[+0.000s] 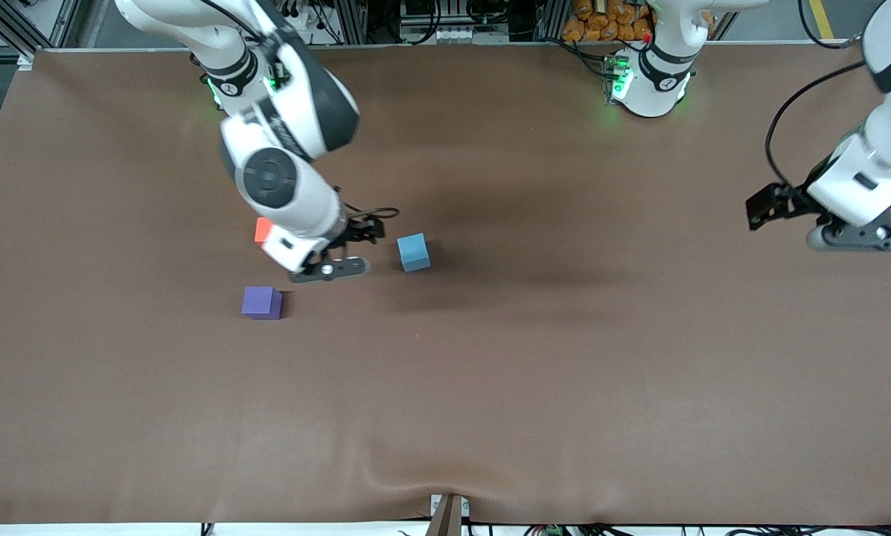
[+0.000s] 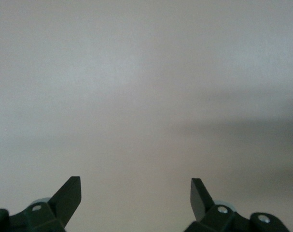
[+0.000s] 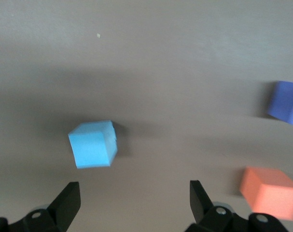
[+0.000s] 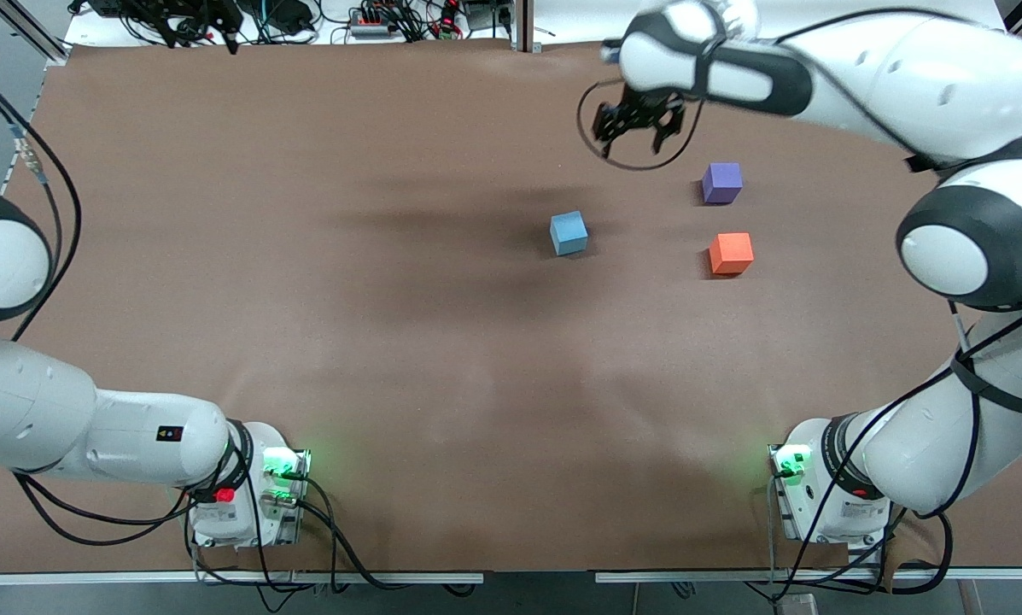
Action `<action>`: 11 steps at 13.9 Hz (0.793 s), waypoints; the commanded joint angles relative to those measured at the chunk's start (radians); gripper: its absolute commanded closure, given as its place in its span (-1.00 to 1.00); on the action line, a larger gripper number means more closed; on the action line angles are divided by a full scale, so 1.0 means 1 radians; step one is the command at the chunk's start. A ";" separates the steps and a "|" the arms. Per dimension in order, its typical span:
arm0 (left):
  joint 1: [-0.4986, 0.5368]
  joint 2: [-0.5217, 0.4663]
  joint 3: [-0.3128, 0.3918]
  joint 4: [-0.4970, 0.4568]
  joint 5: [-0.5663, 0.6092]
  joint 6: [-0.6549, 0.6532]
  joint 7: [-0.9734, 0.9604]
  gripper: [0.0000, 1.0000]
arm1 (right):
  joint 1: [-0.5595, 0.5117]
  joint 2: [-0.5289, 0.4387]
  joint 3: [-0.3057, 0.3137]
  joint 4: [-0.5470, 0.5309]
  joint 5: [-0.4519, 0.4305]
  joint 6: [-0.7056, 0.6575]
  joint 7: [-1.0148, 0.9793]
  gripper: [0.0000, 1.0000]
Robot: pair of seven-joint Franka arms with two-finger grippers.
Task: Place blue block between orange and purple blocks
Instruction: 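Close the right gripper around the blue block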
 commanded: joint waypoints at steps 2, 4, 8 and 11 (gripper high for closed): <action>-0.001 -0.066 0.038 -0.015 -0.004 -0.087 0.123 -1.00 | 0.087 0.093 -0.011 -0.032 0.013 0.163 0.060 -1.00; 0.002 -0.067 0.043 0.014 -0.006 -0.110 0.130 -1.00 | 0.119 0.127 -0.013 -0.035 0.013 0.211 0.066 -1.00; -0.005 -0.069 0.028 0.073 -0.084 -0.170 0.050 -1.00 | 0.158 0.137 -0.013 -0.108 0.001 0.333 0.094 -1.00; -0.002 -0.064 0.014 0.093 -0.104 -0.170 -0.002 -1.00 | 0.178 0.159 -0.014 -0.128 -0.019 0.364 0.094 -1.00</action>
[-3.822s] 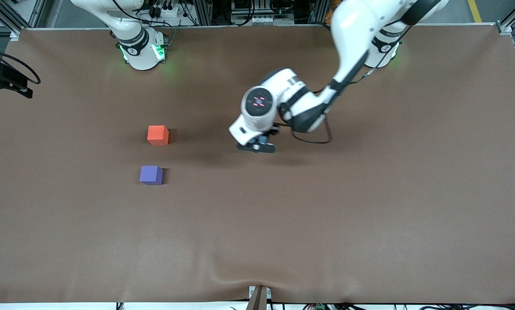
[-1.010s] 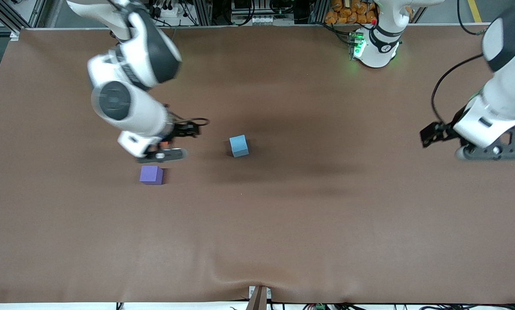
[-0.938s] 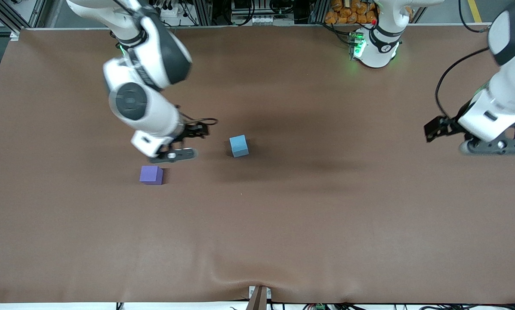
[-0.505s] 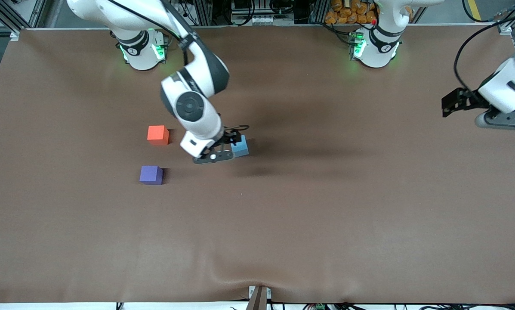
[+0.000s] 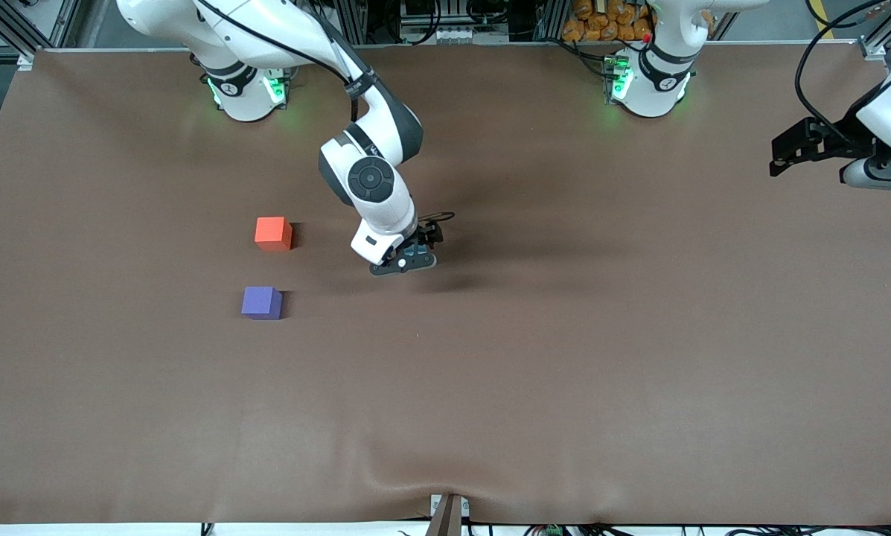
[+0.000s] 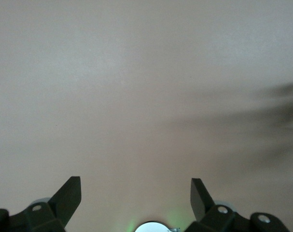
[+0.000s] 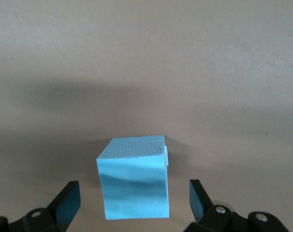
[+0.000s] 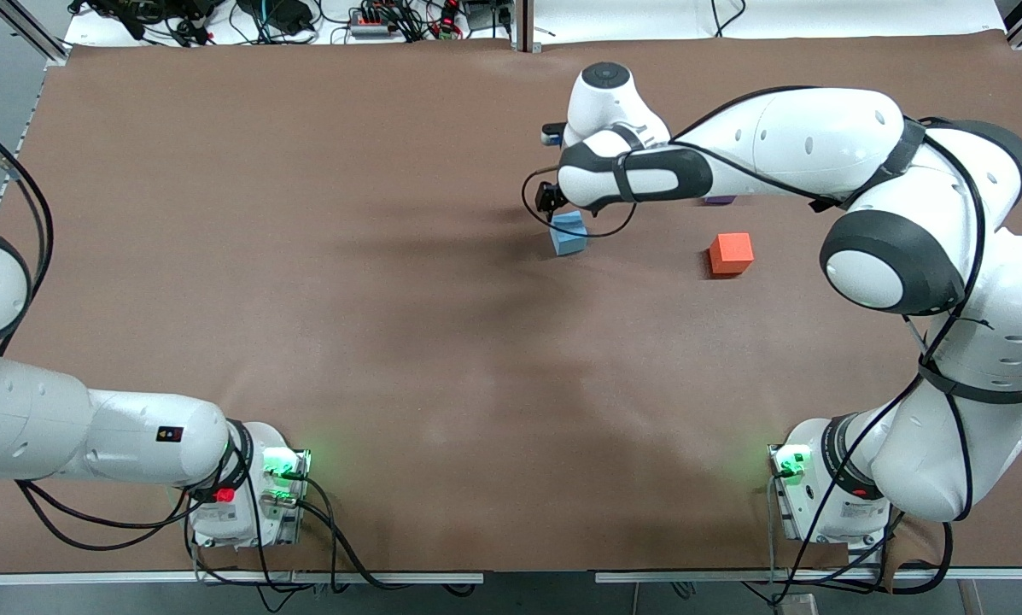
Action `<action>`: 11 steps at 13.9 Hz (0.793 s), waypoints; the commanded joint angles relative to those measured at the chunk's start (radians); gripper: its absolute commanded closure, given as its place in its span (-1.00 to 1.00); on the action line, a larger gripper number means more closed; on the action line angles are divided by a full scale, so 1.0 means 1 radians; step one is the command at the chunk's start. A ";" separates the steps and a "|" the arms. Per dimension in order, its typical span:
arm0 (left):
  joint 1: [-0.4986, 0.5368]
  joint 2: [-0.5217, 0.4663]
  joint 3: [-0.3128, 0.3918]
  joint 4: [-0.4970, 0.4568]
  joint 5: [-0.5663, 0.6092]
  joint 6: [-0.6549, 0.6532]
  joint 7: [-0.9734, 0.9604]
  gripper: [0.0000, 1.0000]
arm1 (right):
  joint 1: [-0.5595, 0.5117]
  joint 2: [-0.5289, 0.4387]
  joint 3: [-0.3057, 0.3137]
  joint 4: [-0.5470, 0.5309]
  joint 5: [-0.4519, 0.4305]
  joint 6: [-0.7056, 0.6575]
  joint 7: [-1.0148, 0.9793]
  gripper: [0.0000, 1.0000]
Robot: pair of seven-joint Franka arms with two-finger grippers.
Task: Place blue block between orange and purple blocks
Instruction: 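Close the right gripper around the blue block, then carry the blue block with the right gripper toward the orange block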
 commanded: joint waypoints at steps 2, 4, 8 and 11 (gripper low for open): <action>0.009 -0.004 -0.002 0.052 -0.033 -0.026 -0.030 -1.00 | 0.026 0.038 -0.013 -0.023 -0.019 0.095 0.015 -1.00; 0.009 -0.003 -0.002 0.052 -0.033 -0.047 -0.036 -1.00 | 0.039 0.052 -0.013 -0.020 -0.019 0.123 0.041 -1.00; 0.008 0.003 -0.004 0.054 -0.033 -0.038 -0.038 -1.00 | 0.028 0.033 -0.015 -0.011 -0.025 0.077 0.037 1.00; 0.004 0.008 -0.007 0.054 -0.027 -0.015 -0.041 -1.00 | -0.053 -0.070 -0.019 0.048 -0.025 -0.167 0.029 1.00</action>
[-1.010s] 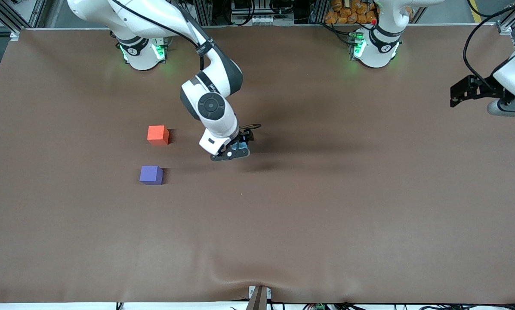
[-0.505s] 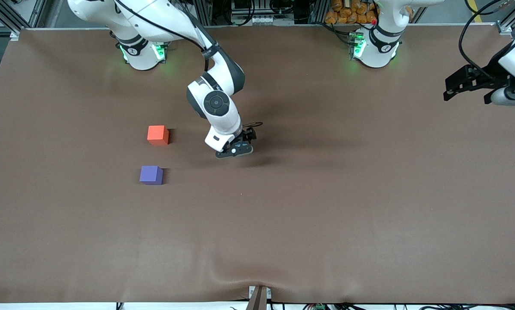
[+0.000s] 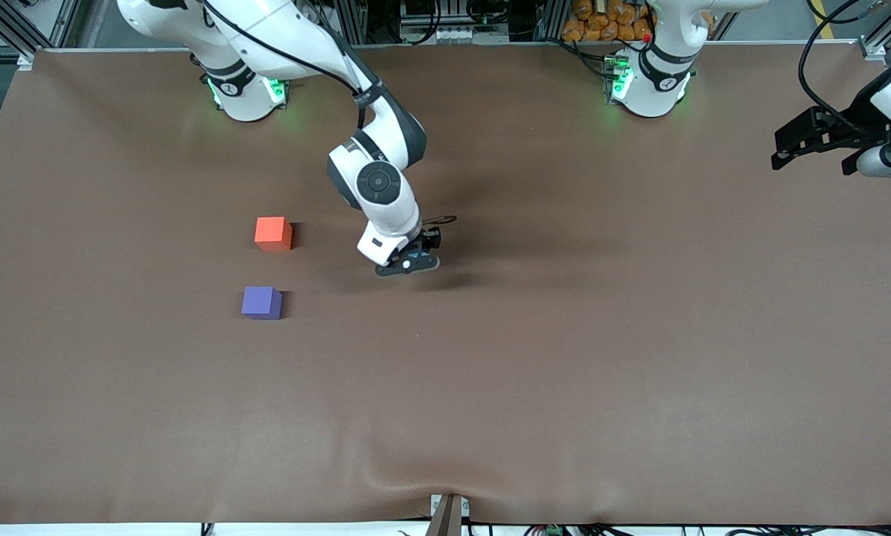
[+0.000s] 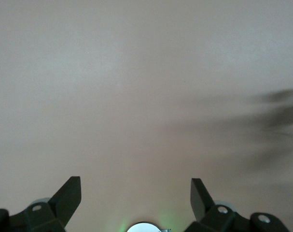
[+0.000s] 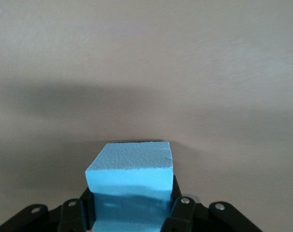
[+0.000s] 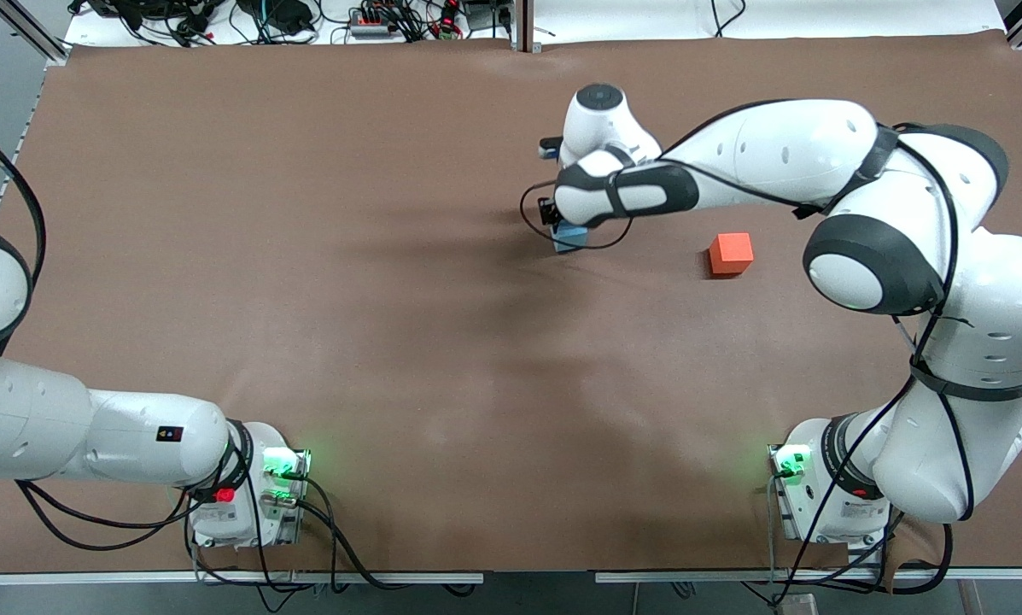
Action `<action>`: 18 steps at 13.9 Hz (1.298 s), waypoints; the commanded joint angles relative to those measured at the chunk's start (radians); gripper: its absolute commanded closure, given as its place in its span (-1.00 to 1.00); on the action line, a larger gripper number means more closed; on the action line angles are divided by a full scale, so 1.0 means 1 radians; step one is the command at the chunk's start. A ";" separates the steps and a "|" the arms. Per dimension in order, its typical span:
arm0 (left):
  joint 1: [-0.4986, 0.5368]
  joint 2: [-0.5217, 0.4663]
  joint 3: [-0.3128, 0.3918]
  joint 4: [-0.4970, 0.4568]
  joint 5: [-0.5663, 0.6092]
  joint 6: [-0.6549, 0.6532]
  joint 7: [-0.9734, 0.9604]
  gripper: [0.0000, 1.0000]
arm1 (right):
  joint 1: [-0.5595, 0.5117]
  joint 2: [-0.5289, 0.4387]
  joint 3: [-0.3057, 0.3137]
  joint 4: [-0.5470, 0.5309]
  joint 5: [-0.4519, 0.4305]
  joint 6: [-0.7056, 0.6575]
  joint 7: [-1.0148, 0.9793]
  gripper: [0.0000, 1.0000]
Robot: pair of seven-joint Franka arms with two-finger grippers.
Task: Place blue block between orange and purple blocks
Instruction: 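Carry the blue block with the right gripper toward the orange block, then lower the blue block between the orange and purple blocks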
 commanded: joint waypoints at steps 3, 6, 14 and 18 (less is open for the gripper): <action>-0.003 0.009 -0.005 0.012 -0.006 0.018 -0.059 -1.00 | -0.183 -0.236 0.006 0.028 -0.019 -0.341 -0.048 1.00; -0.005 0.013 -0.007 0.012 -0.006 0.020 -0.059 -1.00 | -0.306 -0.315 0.006 -0.001 -0.019 -0.445 -0.128 1.00; -0.003 0.026 -0.007 0.019 -0.002 0.023 -0.058 -1.00 | -0.465 -0.425 0.004 -0.307 -0.031 -0.247 -0.270 1.00; -0.006 0.026 -0.007 0.019 0.003 0.026 -0.056 -1.00 | -0.492 -0.419 0.004 -0.395 -0.031 -0.118 -0.314 1.00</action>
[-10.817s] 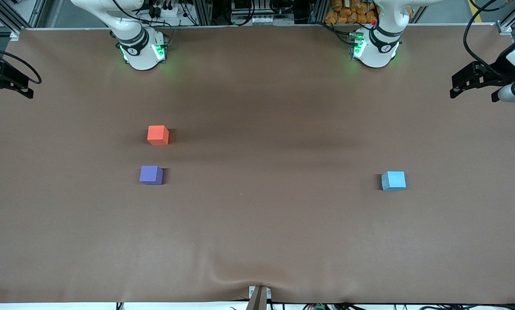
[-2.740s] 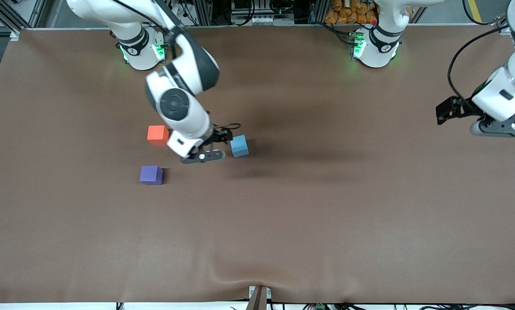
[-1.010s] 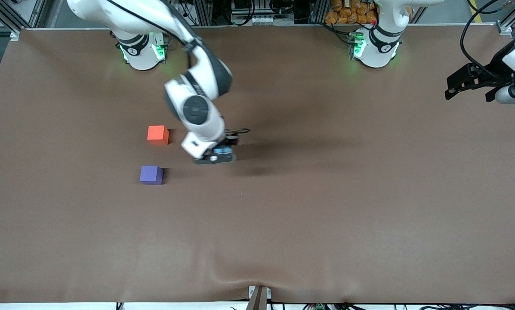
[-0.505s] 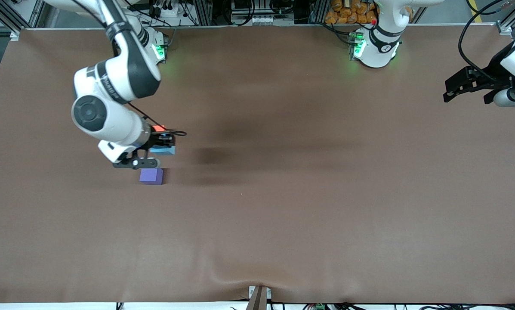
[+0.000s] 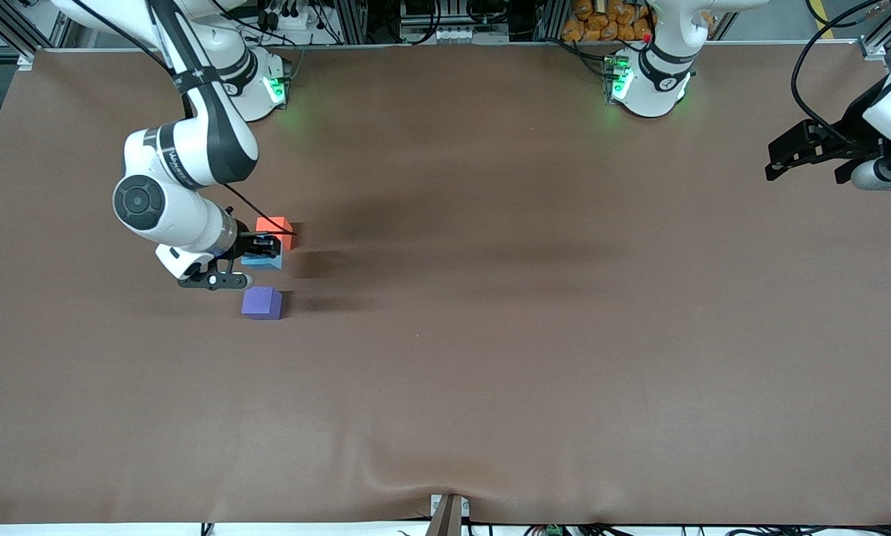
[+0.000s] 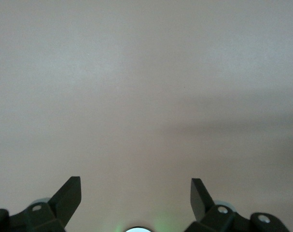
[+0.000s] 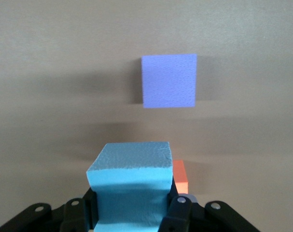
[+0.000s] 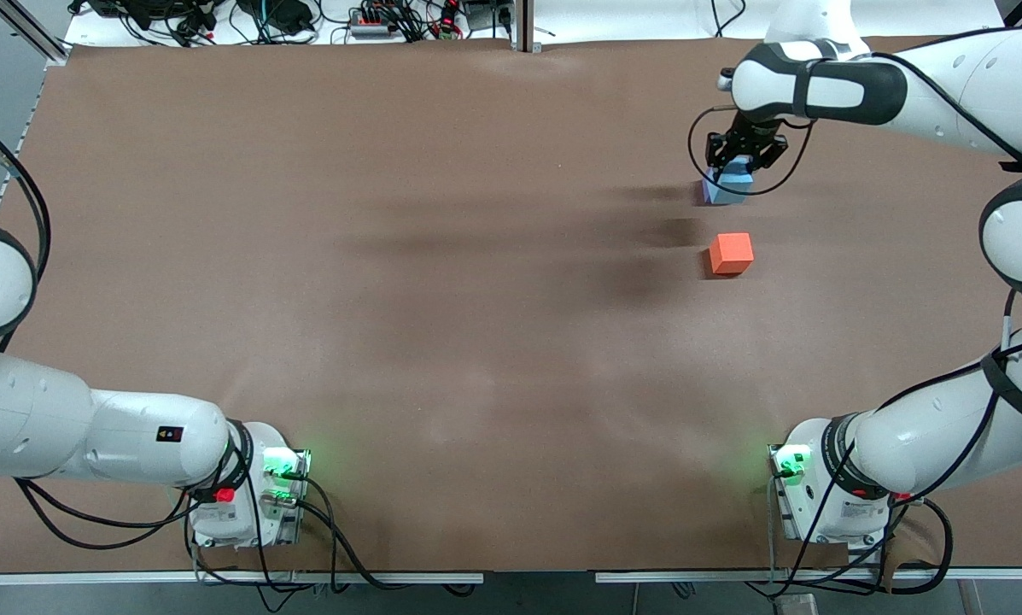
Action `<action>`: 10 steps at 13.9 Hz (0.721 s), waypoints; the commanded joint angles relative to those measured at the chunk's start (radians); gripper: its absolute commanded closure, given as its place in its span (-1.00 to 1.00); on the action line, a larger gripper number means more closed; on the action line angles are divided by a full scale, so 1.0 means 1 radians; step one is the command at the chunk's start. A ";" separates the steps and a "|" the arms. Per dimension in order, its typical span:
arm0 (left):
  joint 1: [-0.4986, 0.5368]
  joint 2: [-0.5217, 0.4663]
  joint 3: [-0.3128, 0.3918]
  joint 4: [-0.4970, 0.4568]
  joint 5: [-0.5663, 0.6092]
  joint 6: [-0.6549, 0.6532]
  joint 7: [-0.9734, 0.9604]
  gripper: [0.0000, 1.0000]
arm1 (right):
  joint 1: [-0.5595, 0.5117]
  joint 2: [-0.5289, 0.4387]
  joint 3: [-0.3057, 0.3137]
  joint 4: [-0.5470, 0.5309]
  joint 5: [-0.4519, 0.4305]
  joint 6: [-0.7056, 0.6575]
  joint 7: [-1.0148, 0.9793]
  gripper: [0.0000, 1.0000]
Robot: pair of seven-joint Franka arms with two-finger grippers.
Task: Place blue block between orange and purple blocks
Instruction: 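Lower the blue block between the orange and purple blocks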
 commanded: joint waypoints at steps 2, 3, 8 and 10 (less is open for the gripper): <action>-0.004 0.007 -0.002 0.020 0.003 0.003 -0.015 -1.00 | -0.040 -0.039 0.018 -0.098 -0.013 0.109 -0.032 1.00; -0.005 0.007 -0.002 0.020 0.003 0.003 -0.015 -1.00 | -0.048 -0.030 0.020 -0.101 -0.013 0.120 -0.032 1.00; -0.004 0.009 -0.002 0.023 0.003 0.006 -0.015 -1.00 | -0.048 0.016 0.020 -0.158 -0.013 0.249 -0.033 1.00; -0.002 0.010 -0.002 0.023 0.001 0.006 -0.016 -1.00 | -0.048 0.029 0.020 -0.176 -0.013 0.287 -0.033 1.00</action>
